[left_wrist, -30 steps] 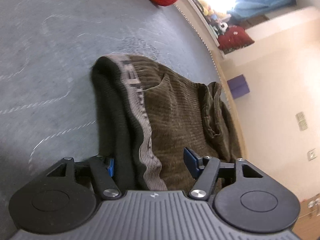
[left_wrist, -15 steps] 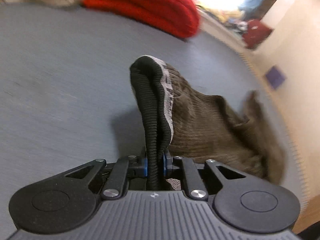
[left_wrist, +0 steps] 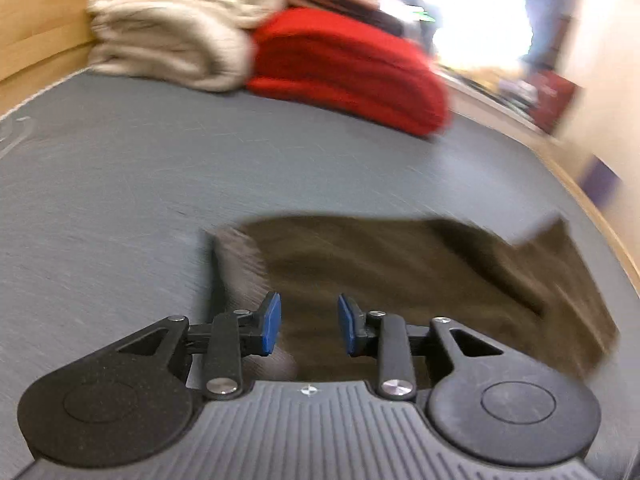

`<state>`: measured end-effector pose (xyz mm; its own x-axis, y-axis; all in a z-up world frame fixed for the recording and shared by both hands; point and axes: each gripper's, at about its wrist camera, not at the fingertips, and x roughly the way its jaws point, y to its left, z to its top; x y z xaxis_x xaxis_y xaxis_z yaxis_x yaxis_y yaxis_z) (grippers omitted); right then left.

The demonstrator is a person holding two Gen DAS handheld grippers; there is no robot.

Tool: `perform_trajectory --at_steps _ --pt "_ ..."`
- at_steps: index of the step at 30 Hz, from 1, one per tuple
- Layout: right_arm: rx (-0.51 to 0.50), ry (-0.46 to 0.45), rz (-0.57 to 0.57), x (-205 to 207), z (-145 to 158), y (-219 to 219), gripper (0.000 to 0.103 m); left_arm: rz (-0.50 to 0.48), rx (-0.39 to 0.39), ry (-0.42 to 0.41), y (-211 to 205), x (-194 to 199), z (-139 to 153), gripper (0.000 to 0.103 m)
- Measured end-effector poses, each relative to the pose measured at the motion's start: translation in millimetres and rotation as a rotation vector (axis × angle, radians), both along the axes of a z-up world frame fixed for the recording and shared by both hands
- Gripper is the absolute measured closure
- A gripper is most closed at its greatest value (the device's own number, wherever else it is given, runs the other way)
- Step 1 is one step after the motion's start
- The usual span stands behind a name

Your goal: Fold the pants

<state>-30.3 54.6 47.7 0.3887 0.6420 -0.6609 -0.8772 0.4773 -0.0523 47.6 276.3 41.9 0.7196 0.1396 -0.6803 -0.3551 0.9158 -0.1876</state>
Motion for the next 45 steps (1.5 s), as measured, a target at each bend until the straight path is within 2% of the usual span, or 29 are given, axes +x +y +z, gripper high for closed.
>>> perform_trajectory --at_steps 2,4,5,7,8,10,12,13,14,15,17,19,21,23,25,27,29,32,34,37,40,42,44,45 --pt "0.026 -0.026 -0.13 23.4 12.8 -46.1 0.066 -0.07 -0.025 0.007 -37.7 -9.0 -14.3 0.067" --pt "0.042 -0.061 -0.281 53.6 23.1 -91.8 0.062 -0.136 -0.065 0.047 -72.8 -14.9 -36.5 0.067" --pt "0.049 -0.073 -0.371 70.1 28.3 -116.1 0.062 -0.173 -0.081 0.093 -86.9 -14.6 -48.4 0.062" --pt "0.074 -0.082 -0.549 103.9 35.6 -162.2 0.061 -0.258 -0.119 0.236 -109.9 -6.9 -74.2 0.05" --pt "0.096 -0.077 -0.625 116.1 38.1 -184.5 0.06 -0.283 -0.139 0.274 -116.2 -5.0 -81.1 0.051" --pt "0.145 -0.039 -0.79 142.2 43.5 -226.8 0.053 -0.324 -0.141 0.306 -124.5 -5.6 -79.0 0.051" --pt "0.166 0.026 -0.874 165.2 37.3 -257.6 0.053 -0.406 -0.164 0.368 -132.3 -8.8 -74.3 0.051" --pt "0.171 0.047 -0.887 175.5 35.4 -269.1 0.053 -0.434 -0.157 0.393 -138.8 -15.3 -74.7 0.05" --pt "0.167 0.062 -0.883 185.0 32.6 -277.1 0.054 -0.456 -0.107 0.392 -147.9 -23.6 -73.2 0.05" --pt "0.146 0.074 -0.869 196.0 28.5 -280.1 0.058 -0.486 -0.024 0.39 -162.5 -29.4 -71.6 0.048" --pt "0.131 0.106 -0.818 212.2 18.2 -278.4 0.062 -0.567 0.121 0.389 -190.8 -34.9 -74.0 0.026" --pt "0.137 0.147 -0.787 228.4 1.2 -279.6 0.063 -0.599 0.213 0.375 -206.2 -33.9 -78.7 0.02" --pt "0.115 0.207 -0.798 248.0 -17.6 -273.2 0.065 -0.569 0.179 0.339 -201.5 -30.9 -74.3 0.023" --pt "0.127 0.256 -0.793 262.7 -19.3 -264.3 0.065 -0.571 0.117 0.286 -199.3 -29.2 -65.1 0.028" --pt "0.151 0.262 -0.76 275.5 -19.2 -248.8 0.065 -0.572 0.074 0.268 -197.2 -23.9 -67.6 0.028" --pt "0.122 0.26 -0.746 291.9 -29.5 -234.1 0.065 -0.573 0.055 0.276 -192.9 -22.7 -78.6 0.023" --pt "0.113 0.294 -0.758 309.9 -40.2 -226.9 0.065 -0.601 0.069 0.267 -195.3 -18.6 -83.2 0.011" --pt "0.134 0.342 -0.788 333.9 -55.7 -215.0 0.059 -0.656 0.136 0.264 -205.8 -16.5 -95.0 0.001" --pt "0.132 0.364 -0.8 346.4 -67.5 -207.2 0.051 -0.675 0.166 0.256 -207.8 -16.4 -101.5 0.0" --pt "0.118 0.393 -0.807 361.0 -85.7 -191.6 0.042 -0.66 0.119 0.244 -198.1 -15.8 -101.2 0.001" --pt "0.08 0.364 -0.799 367.8 -94.5 -177.4 0.036 -0.639 0.071 0.234 -190.6 -12.3 -99.0 0.001" --pt "0.044 0.32 -0.787 366.2 -94.9 -170.1 0.037 -0.623 0.045 0.229 -187.5 -9.3 -97.4 0.001" --pt "0.001 0.278 -0.77 363.4 -96.0 -165.6 0.046 -0.605 0.007 0.227 -182.7 -8.0 -93.5 0.001" --pt "-0.022 0.248 -0.767 360.8 -96.1 -164.4 0.056 -0.591 -0.015 0.221 -178.8 -7.7 -90.2 0.001"
